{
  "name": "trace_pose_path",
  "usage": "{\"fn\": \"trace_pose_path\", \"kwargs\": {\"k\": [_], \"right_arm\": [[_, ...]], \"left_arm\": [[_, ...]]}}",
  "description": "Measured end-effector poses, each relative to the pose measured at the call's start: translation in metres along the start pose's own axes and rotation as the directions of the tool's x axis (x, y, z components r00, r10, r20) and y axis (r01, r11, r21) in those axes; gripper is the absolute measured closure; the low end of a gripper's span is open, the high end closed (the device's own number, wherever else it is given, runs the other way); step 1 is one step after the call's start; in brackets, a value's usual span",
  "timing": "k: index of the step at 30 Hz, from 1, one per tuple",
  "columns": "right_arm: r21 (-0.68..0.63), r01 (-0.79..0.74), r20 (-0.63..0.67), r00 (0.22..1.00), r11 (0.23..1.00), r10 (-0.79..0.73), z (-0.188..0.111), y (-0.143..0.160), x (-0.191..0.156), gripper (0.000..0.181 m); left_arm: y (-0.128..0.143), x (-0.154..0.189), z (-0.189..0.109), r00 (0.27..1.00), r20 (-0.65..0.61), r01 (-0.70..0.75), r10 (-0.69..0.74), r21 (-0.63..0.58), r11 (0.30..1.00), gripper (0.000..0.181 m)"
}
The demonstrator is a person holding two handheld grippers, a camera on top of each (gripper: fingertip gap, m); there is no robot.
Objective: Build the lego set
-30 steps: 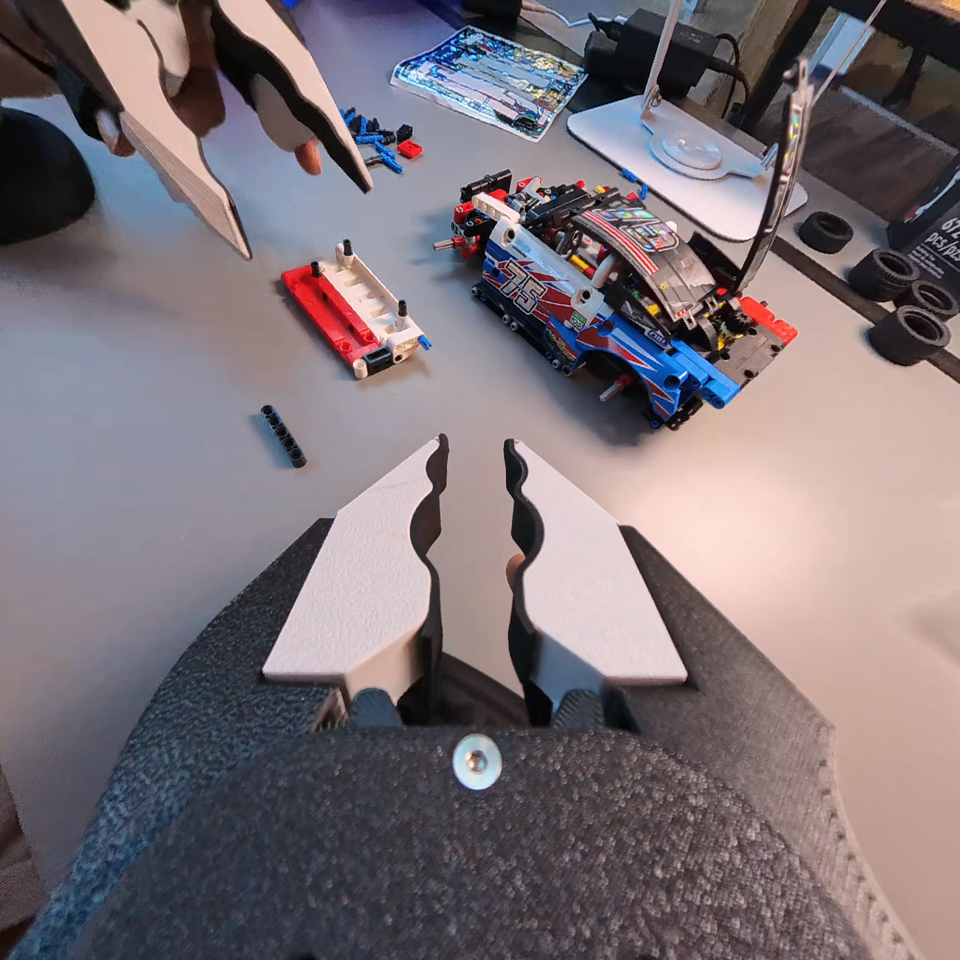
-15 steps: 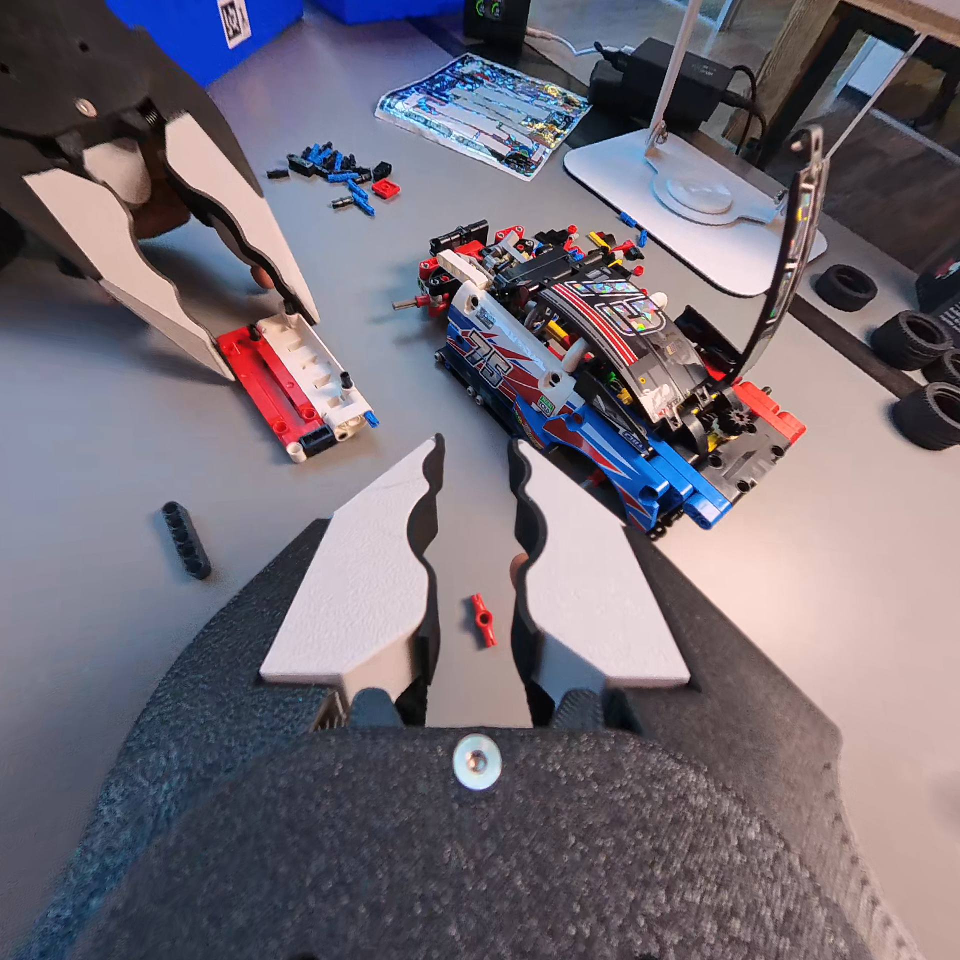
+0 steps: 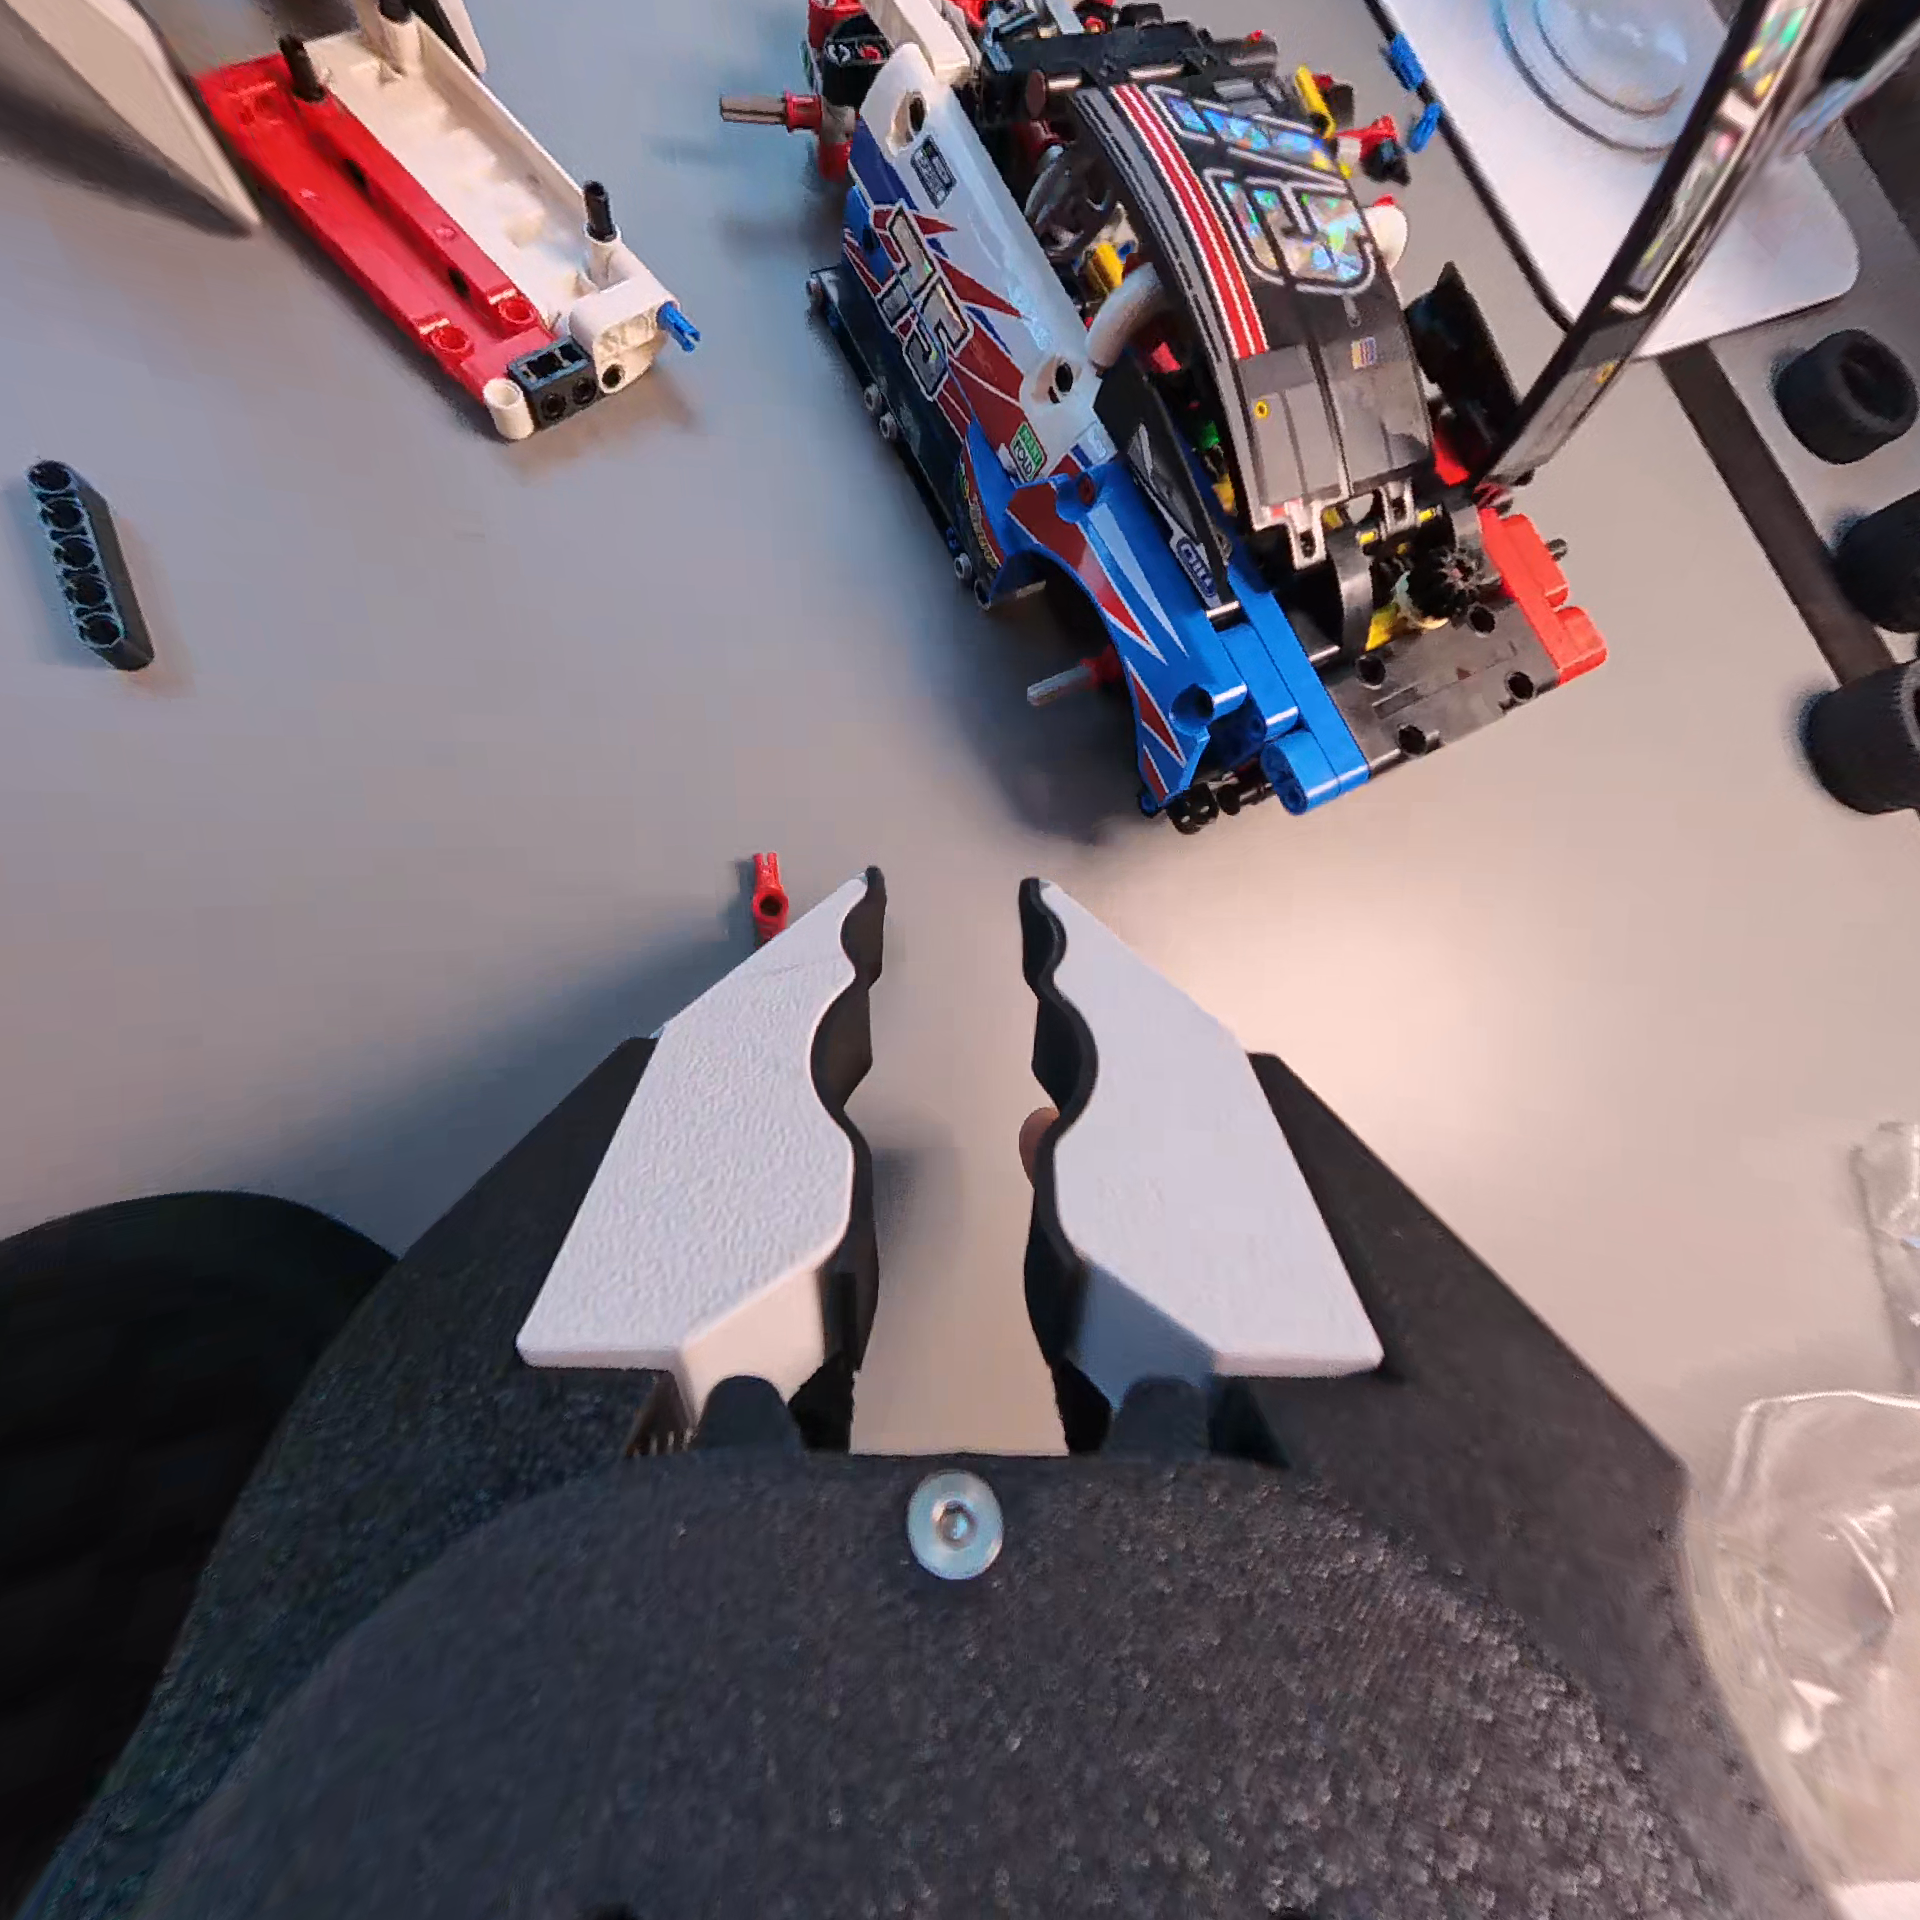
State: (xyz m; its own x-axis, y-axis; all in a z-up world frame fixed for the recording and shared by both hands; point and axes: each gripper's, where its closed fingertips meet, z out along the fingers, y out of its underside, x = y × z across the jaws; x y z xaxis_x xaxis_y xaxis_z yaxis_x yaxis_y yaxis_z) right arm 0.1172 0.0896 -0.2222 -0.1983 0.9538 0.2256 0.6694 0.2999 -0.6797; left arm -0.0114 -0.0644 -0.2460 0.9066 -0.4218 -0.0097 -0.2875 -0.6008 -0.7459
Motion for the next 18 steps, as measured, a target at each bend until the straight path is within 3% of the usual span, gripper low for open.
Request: {"fn": "trace_pose_path", "kwargs": {"k": [6,9,10,12,18], "right_arm": [[0.007,-0.047,0.146,0.988,0.999,0.046,0.003,0.003,-0.026,0.157],[-0.074,-0.017,0.169,0.985,0.997,0.029,0.011,0.013,-0.037,0.159],[-0.072,-0.008,0.155,0.988,0.997,0.019,0.012,0.012,-0.036,0.171],[-0.088,-0.001,0.169,0.985,0.996,0.016,0.014,0.01,-0.04,0.177],[0.057,0.013,0.197,0.98,0.998,-0.024,0.021,-0.022,-0.058,0.177]], "left_arm": [[-0.003,0.005,-0.005,0.995,-0.09,-0.032,0.035,0.038,0.999,0.115],[-0.001,0.004,-0.004,0.993,-0.11,-0.03,0.034,0.041,0.999,0.118],[-0.001,0.004,-0.004,0.994,-0.105,-0.038,0.042,0.047,0.998,0.123],[-0.001,0.002,-0.003,0.994,-0.082,-0.064,0.067,0.046,0.997,0.132],[-0.002,-0.003,-0.003,0.993,-0.051,-0.105,0.108,0.057,0.993,0.129]]}}
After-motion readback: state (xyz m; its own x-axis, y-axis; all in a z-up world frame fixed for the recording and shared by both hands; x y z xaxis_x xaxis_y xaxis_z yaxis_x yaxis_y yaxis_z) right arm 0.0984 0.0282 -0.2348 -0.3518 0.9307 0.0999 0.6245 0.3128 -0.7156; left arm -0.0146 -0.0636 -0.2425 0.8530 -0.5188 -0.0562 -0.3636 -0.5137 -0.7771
